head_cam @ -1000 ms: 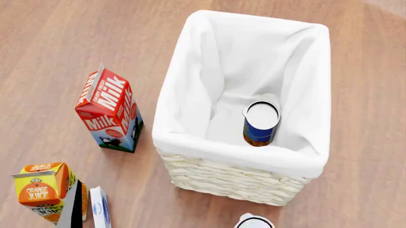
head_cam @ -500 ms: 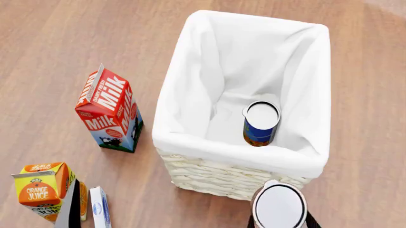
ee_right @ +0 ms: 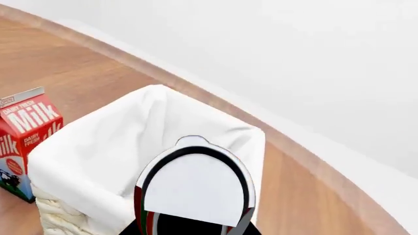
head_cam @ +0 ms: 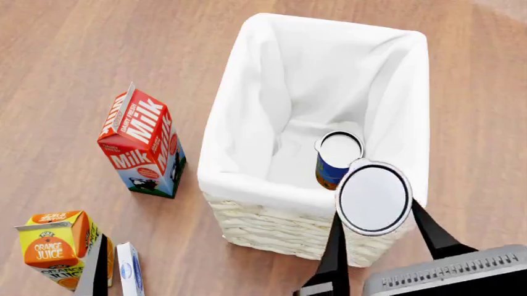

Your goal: Pick up the alphabet soup and the tomato sauce, and put them in the basket.

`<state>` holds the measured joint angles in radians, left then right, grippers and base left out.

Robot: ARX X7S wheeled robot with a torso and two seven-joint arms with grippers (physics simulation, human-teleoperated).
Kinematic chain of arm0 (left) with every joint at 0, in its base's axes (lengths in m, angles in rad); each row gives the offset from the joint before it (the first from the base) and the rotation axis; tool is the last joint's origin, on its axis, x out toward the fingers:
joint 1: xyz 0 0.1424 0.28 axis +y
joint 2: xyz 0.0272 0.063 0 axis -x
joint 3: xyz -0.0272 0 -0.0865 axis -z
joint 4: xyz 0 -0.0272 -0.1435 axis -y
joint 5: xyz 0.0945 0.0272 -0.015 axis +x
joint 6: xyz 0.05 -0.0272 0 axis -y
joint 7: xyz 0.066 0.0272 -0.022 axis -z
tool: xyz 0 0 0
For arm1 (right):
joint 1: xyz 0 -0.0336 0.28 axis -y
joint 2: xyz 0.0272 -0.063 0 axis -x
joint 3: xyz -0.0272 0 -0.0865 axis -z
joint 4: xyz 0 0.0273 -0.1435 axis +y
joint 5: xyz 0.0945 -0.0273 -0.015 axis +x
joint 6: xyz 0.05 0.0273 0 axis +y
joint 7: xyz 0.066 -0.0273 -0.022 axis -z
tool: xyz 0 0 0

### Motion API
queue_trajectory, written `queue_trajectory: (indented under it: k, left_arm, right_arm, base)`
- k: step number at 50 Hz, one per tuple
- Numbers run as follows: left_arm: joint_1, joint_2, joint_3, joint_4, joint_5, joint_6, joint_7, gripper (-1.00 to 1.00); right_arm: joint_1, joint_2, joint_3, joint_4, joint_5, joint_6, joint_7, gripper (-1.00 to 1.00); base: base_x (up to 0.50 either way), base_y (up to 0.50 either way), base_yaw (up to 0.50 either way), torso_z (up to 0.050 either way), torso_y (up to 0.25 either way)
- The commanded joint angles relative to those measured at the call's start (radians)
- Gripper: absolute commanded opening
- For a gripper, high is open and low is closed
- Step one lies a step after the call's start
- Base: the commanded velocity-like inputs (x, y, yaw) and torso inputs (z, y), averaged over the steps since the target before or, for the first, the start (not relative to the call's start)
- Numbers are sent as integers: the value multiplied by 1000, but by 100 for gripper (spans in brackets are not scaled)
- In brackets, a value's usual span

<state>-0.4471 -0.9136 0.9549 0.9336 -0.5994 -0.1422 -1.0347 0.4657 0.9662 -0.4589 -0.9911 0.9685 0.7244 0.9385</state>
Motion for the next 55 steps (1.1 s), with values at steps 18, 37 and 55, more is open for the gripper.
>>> queue_trajectory:
  k: [18,37,55]
  left_arm:
    - [-2,-8,-5,-3,-5,6,-2,100]
    - [3,-15,-11,-11,-11,14,-9,100]
    - [5,-16,-10,-23,-12,26,1,100]
  right_arm:
    - [524,-64,0,167,295,296,-30,-100]
    - [655,-124,-76,398,282,374,-191,-100]
    - [912,-223,-241,628,235,553,-438,-100]
  base:
    - [0,0,0,0,1]
    - [0,0,0,0,0]
    - [0,0,0,1,1]
